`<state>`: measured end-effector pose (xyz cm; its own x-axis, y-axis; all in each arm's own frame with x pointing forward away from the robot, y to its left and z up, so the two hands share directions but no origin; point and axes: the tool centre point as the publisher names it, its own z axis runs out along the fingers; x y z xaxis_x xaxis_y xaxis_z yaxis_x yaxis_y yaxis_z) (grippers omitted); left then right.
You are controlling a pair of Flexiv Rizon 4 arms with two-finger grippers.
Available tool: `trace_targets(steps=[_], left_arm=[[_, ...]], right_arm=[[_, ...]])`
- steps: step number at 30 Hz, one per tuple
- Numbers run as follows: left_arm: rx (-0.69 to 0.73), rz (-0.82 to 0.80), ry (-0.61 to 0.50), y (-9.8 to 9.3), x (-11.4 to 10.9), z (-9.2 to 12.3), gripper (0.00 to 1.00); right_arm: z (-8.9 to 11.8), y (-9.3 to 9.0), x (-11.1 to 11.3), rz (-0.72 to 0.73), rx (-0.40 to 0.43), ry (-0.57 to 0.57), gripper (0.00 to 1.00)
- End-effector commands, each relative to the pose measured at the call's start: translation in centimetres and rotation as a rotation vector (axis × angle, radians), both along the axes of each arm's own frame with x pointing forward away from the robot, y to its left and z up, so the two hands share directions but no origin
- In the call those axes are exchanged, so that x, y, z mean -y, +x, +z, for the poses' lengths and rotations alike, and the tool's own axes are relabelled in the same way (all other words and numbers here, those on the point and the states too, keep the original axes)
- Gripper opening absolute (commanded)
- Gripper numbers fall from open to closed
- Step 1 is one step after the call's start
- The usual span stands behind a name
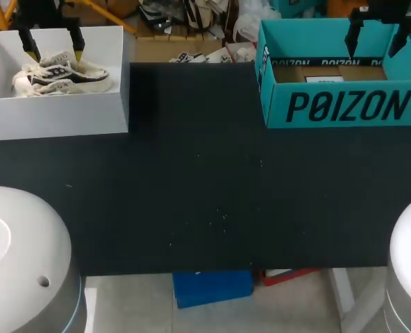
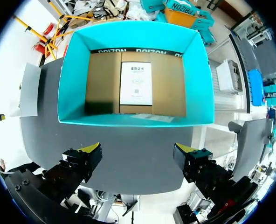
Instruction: Take the shoe out of the shoebox, open the shoe tongue, remove and reinsert the insole, then place the shoe into the shoebox
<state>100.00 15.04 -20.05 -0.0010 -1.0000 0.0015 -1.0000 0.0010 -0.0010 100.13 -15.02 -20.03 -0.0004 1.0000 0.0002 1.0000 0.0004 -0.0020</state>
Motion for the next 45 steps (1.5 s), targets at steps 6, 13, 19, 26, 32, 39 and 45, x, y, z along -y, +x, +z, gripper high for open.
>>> trace_targets(steps=[6, 13, 19, 26, 32, 39, 45], left_arm=[[0.102, -0.456, 0.074, -0.3, -0.6, 0.0, 1.00], [0.102, -0.456, 0.074, -0.3, -0.6, 0.0, 1.00], [0.175, -0.775, -0.243, 0.7, -0.3, 1.3, 1.00], [0.153, -1.008, -0.316, 1.0, -0.6, 1.8, 1.00], [0.153, -1.008, -0.316, 1.0, -0.6, 1.8, 1.00], [0.081, -1.170, -0.191, 1.5, -0.6, 1.6, 1.00], [0.080, -1.139, -0.108, 3.1, -2.2, 1.5, 1.00]], right_arm=[[0.0, 0.0, 0.0, 0.000, 0.000, 0.000, 1.00], [0.0, 0.0, 0.0, 0.000, 0.000, 0.000, 1.00], [0.0, 0.0, 0.0, 0.000, 0.000, 0.000, 1.00], [0.0, 0.0, 0.0, 0.000, 0.000, 0.000, 1.00], [0.0, 0.0, 0.0, 0.000, 0.000, 0.000, 1.00], [0.0, 0.0, 0.0, 0.000, 0.000, 0.000, 1.00], [0.0, 0.0, 0.0, 0.000, 0.000, 0.000, 1.00]])
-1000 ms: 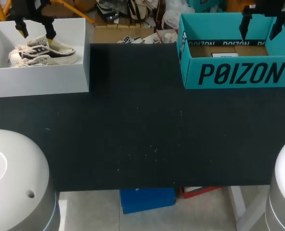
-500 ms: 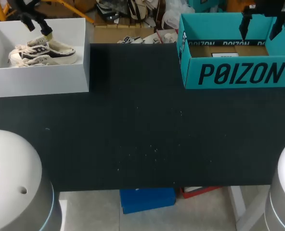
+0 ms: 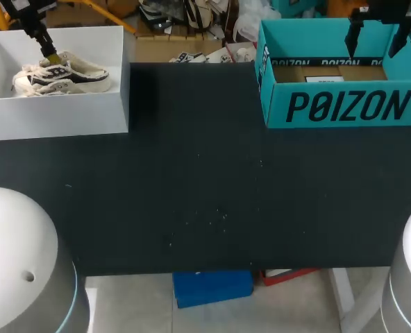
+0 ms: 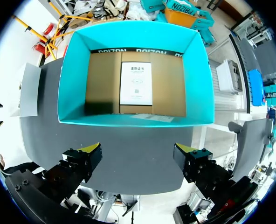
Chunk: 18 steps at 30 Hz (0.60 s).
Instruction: Take the shoe out of the shoebox, open the shoe tongue, remove and reinsert the insole, then place the shoe into the shoebox
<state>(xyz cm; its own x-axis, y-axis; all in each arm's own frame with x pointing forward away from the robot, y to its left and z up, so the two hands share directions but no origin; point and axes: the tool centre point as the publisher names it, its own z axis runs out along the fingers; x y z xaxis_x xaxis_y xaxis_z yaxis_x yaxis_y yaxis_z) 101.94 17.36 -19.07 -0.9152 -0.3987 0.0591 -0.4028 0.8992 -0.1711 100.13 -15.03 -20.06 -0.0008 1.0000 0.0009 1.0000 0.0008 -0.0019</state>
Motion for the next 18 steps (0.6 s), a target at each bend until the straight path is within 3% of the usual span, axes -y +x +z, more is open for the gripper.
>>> trace_targets(steps=[1, 7, 18], left_arm=[[-0.002, 0.010, 0.053, 1.31, -0.08, 0.49, 1.00], [0.025, -0.115, -0.046, 1.30, -0.90, -0.30, 1.00], [0.034, -0.135, -0.039, 1.21, -1.03, -0.30, 1.00]], right_arm=[[0.04, -0.01, -0.01, 0.000, 0.000, -0.001, 1.00], [0.04, -0.01, -0.01, 0.000, 0.000, -0.001, 1.00], [0.04, -0.01, -0.01, 0.000, 0.000, -0.001, 1.00]])
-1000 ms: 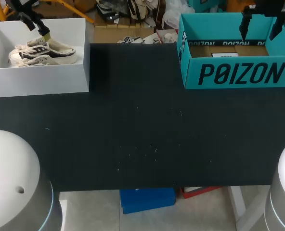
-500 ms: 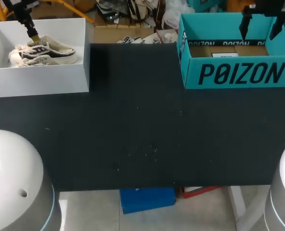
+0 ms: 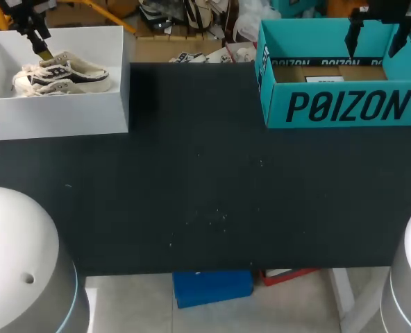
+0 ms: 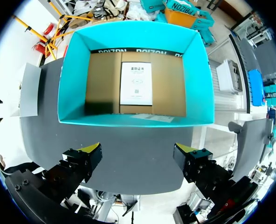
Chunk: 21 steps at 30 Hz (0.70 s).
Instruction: Take the shoe out of the shoebox, open the shoe tongue, remove and reinsert the insole, then place the shoe into the shoebox
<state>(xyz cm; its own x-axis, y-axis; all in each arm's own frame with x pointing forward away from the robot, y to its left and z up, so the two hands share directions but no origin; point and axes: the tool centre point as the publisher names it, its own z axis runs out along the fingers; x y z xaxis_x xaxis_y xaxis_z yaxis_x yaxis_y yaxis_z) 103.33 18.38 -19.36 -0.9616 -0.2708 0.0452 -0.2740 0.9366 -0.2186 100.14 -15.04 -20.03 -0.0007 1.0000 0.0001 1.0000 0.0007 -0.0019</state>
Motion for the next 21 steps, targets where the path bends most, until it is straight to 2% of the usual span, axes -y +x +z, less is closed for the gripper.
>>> trace_targets(steps=[1, 7, 8, 9, 13, 16, 20, 21], left_arm=[[0.005, -0.001, 0.002, -0.2, 0.0, 0.0, 1.00], [-0.010, -0.002, 0.003, 1.5, -1.9, -2.2, 1.00], [-0.002, -0.001, 0.020, 1.9, -2.2, -2.6, 0.95], [-0.001, 0.010, 0.023, 2.2, -2.5, -3.0, 0.80], [0.003, 0.022, 0.057, 3.2, -3.2, -4.5, 0.86], [0.000, 0.016, 0.075, 4.0, -3.4, -6.2, 0.75], [-0.027, -0.018, 0.093, 4.9, -3.1, -8.5, 0.73], [-0.025, -0.021, 0.106, 5.1, -3.0, -9.1, 0.63]], right_arm=[[0.0, 0.0, 0.0, 0.000, 0.000, 0.000, 1.00], [0.0, 0.0, 0.0, 0.000, 0.000, 0.000, 1.00], [0.0, 0.0, 0.0, 0.000, 0.000, 0.000, 1.00], [0.0, 0.0, 0.0, 0.000, 0.000, 0.000, 1.00], [0.0, 0.0, 0.0, 0.000, 0.000, 0.000, 1.00], [0.0, 0.0, 0.0, 0.000, 0.000, 0.000, 1.00], [0.0, 0.0, 0.0, 0.000, 0.000, 0.000, 1.00], [0.0, 0.0, 0.0, 0.000, 0.000, 0.000, 1.00]])
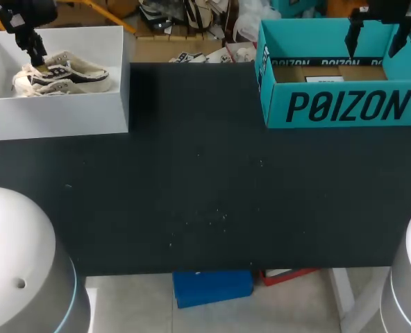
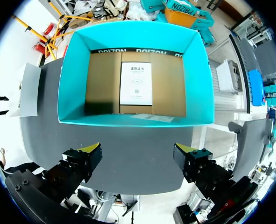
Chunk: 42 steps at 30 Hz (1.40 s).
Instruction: Take the shoe out of the shoebox, open the shoe tongue, remove and reinsert the insole, then place the shoe into the shoebox
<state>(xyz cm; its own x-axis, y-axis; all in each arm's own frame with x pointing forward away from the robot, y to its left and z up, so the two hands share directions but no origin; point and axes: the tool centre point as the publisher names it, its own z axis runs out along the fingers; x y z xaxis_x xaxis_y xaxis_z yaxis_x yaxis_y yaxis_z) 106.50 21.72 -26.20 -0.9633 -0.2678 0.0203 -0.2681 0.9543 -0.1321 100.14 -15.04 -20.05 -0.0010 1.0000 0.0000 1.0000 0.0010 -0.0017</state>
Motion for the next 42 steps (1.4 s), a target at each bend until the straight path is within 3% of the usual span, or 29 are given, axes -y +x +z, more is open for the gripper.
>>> trace_targets(steps=[1, 5, 7, 10, 16, 17, 20, 36, 38, 41, 42], left_arm=[[-0.029, -0.020, 0.011, 2.1, 0.4, -2.6, 0.58], [-0.047, -0.024, 0.011, 3.0, 0.8, -4.6, 0.70], [-0.053, -0.025, 0.010, 3.4, 1.0, -5.4, 0.66], [-0.067, -0.020, 0.018, 4.0, 1.1, -6.8, 0.68], [-0.090, -0.041, 0.028, 4.7, 1.4, -9.2, 0.58], [-0.091, -0.044, 0.031, 4.8, 1.4, -9.5, 0.50], [-0.101, -0.049, 0.037, 5.0, 1.4, -10.4, 0.43], [-0.158, -0.072, 0.078, 4.7, 1.1, -14.3, 0.36], [-0.162, -0.087, 0.089, 4.6, 1.1, -14.6, 0.29], [-0.165, -0.095, 0.093, 4.3, 1.1, -14.8, 0.00], [-0.164, -0.100, 0.094, 4.2, 1.2, -14.6, 0.00]], right_arm=[[0.0, 0.0, 0.0, -0.001, 0.000, 0.000, 1.00], [0.0, 0.0, 0.0, -0.001, 0.000, 0.000, 1.00], [0.0, 0.0, 0.0, -0.001, 0.000, 0.000, 1.00], [0.0, 0.0, 0.0, -0.001, 0.000, 0.000, 1.00], [0.0, 0.0, 0.0, -0.001, 0.000, 0.000, 1.00], [0.0, 0.0, 0.0, -0.001, 0.000, 0.000, 1.00], [0.0, 0.0, 0.0, -0.001, 0.000, 0.000, 1.00], [0.0, 0.0, 0.0, -0.001, 0.000, 0.000, 1.00], [0.0, 0.0, 0.0, -0.001, 0.000, 0.000, 1.00], [0.0, 0.0, 0.0, -0.001, 0.000, 0.000, 1.00], [0.0, 0.0, 0.0, -0.001, 0.000, 0.000, 1.00]])
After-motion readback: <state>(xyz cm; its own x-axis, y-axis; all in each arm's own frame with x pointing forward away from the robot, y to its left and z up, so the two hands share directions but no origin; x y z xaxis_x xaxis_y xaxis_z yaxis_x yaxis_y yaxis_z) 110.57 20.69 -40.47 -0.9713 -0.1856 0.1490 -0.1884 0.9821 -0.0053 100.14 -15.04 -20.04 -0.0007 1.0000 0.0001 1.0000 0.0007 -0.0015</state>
